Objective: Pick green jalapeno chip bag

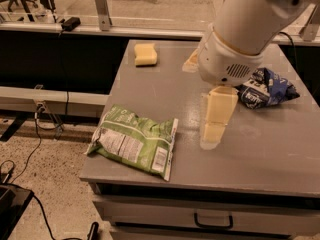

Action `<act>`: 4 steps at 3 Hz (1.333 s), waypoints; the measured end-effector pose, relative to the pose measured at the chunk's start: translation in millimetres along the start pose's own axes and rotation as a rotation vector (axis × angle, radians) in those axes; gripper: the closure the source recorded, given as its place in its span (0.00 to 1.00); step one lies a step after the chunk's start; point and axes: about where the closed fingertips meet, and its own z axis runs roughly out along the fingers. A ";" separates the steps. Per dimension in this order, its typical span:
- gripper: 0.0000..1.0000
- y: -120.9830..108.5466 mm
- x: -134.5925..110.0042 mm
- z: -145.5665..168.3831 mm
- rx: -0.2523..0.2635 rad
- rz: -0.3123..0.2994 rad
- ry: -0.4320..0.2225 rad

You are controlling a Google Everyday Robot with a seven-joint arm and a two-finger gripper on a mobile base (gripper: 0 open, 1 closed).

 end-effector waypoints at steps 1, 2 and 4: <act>0.00 7.4 -45.4 35.6 -0.070 -0.089 -0.024; 0.00 17.0 -78.2 68.7 -0.122 -0.138 -0.032; 0.00 23.4 -108.9 134.1 -0.184 -0.137 -0.007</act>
Offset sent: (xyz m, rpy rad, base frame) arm -0.0248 0.1397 -0.0832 -0.0108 0.1438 0.2434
